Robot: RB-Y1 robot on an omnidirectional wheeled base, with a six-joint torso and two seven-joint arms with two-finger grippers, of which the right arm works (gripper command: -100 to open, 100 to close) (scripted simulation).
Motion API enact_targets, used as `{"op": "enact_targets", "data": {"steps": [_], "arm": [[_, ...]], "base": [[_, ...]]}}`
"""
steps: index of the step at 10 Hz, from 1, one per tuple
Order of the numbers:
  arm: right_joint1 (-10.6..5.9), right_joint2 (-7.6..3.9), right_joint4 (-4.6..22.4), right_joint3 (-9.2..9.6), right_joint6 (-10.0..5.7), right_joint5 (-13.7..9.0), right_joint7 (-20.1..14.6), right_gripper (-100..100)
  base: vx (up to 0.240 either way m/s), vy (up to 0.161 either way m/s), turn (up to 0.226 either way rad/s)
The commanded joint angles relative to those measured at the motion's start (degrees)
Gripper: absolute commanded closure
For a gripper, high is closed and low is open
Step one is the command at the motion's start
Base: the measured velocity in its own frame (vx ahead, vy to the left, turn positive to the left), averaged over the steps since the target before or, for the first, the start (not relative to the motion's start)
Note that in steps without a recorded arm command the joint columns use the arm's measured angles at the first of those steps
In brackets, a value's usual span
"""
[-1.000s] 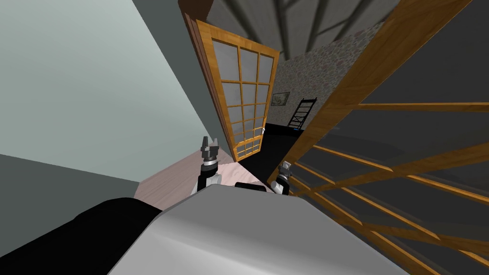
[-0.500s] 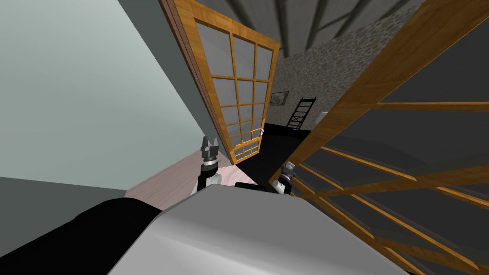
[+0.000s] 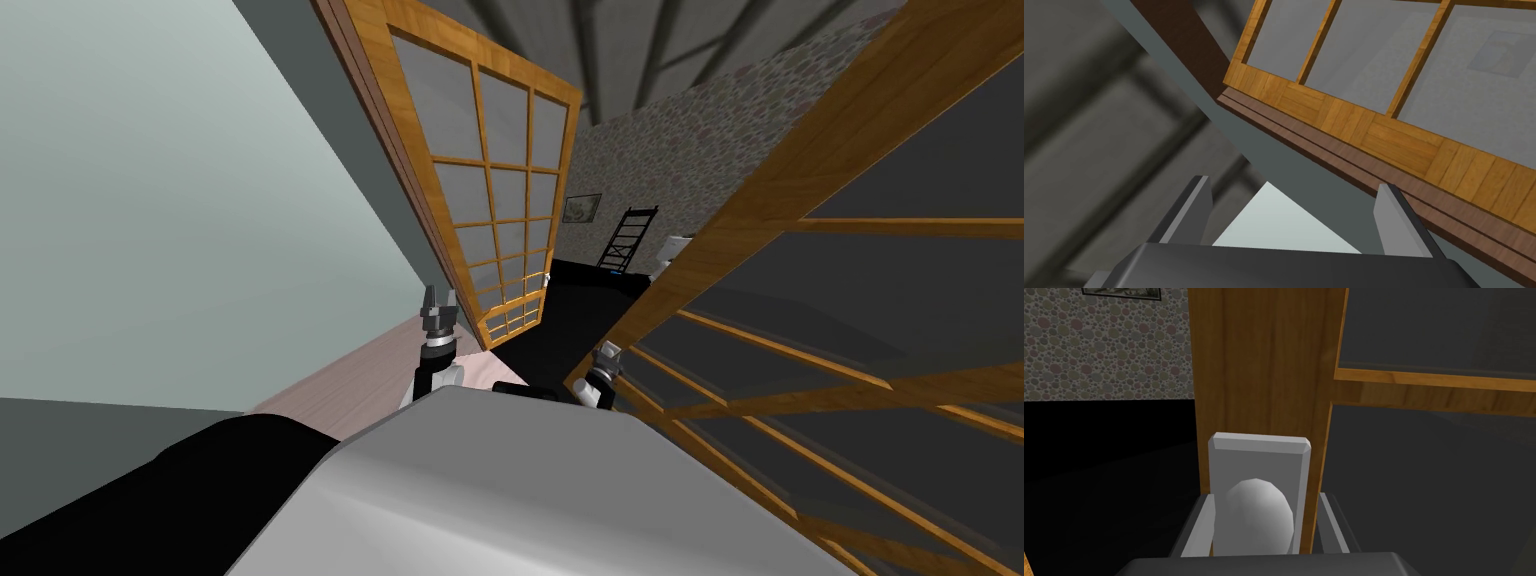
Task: Push the door open
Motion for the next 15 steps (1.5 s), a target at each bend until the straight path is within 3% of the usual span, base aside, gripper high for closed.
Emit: {"op": "enact_targets", "data": {"steps": [1, 9, 12, 13, 15], "arm": [[-0.12, -0.94, -0.1, -1.59, -0.85, -0.9, 0.2, 100], [-0.45, -1.14, 0.2, -6.14, -1.04, -4.7, 1.0, 100], [-0.52, -1.04, 0.3, -7.12, -1.08, -5.5, 1.2, 100], [-0.89, -0.95, 0.6, -6.59, -1.13, -5.1, 1.0, 100], [-1.54, -1.05, 1.2, -8.2, -2.68, -6.3, 2.1, 100]], "base": [[0.193, -0.056, -0.057], [0.18, -0.042, -0.059], [0.176, -0.029, -0.059], [0.091, -0.012, -0.02], [0.106, -0.099, 0.023]]}}
